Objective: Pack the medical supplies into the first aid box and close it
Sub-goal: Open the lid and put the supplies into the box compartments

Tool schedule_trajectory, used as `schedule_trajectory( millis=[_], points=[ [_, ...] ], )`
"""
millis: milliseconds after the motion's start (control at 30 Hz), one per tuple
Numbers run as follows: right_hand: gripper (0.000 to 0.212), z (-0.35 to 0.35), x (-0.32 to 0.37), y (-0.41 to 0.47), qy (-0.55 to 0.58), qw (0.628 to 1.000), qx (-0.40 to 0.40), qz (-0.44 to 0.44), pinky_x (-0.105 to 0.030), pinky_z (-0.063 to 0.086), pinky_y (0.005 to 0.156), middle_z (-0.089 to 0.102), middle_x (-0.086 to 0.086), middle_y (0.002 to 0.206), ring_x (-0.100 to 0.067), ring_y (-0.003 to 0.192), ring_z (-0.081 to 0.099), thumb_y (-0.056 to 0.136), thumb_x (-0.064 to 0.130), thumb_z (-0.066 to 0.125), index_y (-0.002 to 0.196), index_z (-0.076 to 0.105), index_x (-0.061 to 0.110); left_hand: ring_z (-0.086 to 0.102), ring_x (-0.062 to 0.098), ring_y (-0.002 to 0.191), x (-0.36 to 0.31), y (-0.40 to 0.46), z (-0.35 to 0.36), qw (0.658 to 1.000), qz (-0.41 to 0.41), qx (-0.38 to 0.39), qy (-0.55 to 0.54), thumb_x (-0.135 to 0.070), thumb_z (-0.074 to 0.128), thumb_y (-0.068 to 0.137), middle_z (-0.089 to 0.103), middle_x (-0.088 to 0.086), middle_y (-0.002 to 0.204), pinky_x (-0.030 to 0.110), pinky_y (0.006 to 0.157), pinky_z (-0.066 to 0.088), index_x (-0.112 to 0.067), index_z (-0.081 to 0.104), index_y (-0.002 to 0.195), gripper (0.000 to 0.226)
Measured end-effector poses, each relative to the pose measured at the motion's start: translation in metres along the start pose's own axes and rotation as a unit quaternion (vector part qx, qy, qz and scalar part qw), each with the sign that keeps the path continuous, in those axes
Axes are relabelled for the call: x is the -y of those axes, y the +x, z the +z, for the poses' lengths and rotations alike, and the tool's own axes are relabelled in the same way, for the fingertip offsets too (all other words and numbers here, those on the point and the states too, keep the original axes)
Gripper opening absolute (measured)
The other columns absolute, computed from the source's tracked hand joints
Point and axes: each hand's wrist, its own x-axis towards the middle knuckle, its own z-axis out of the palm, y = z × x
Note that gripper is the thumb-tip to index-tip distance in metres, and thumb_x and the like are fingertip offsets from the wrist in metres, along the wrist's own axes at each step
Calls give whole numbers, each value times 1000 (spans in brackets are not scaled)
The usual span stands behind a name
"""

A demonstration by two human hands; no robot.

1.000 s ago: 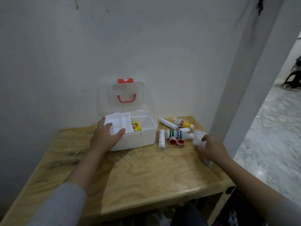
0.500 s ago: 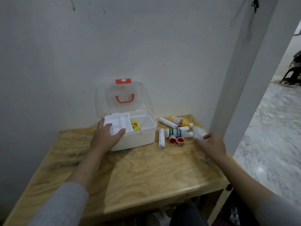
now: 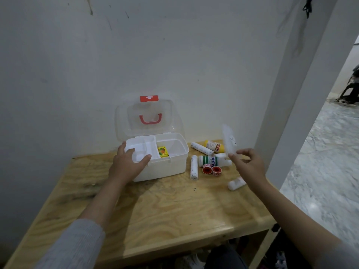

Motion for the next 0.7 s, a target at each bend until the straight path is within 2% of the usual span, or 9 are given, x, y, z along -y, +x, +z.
schedule_trajectory(
  millis=[100,200,333,433,567,700],
  points=[
    [20,13,25,5,-39,994,57,-89,-33,52,67,63,4,100,-19,81,62,74,18,73,89,60,20,32,29,139,0,0,0,1000,-1,4,-5,-69,55,77,17,-1,159,51,103,42,-15,46,138,82],
    [23,28,50,16,-103,972,135,-162,-33,52,70,62,5,105,-17,85,60,73,20,70,94,60,24,31,27,139,-1,-2,-2,1000,-3,9,-15,-69,56,76,15,-3,159,48,105,40,-14,46,138,83],
    [30,57,83,35,-214,918,244,-228,-30,47,75,59,1,109,-18,95,54,73,24,68,103,62,21,30,27,139,-2,-3,-2,1000,-3,5,-17,-68,56,76,15,-4,159,47,105,39,-14,46,138,82],
    [32,85,93,47,-298,868,293,-268,-36,48,84,62,-5,109,-23,99,54,70,29,67,101,64,21,32,26,139,-2,-4,-2,1000,-1,3,-22,-68,57,76,15,-5,159,46,104,41,-14,47,138,83],
    [32,124,97,55,-362,818,340,-291,-36,48,86,62,-6,106,-25,98,53,70,29,67,101,65,21,32,25,139,-3,-4,-1,999,-6,3,-33,-65,58,76,14,-6,159,45,106,40,-14,45,139,82],
    [35,153,96,61,-373,806,378,-260,-28,43,75,59,-7,111,-18,88,49,72,17,67,106,63,17,30,25,140,-3,-4,-1,999,-5,0,-38,-62,60,78,13,-6,160,44,107,37,-15,43,140,80]
  ],
)
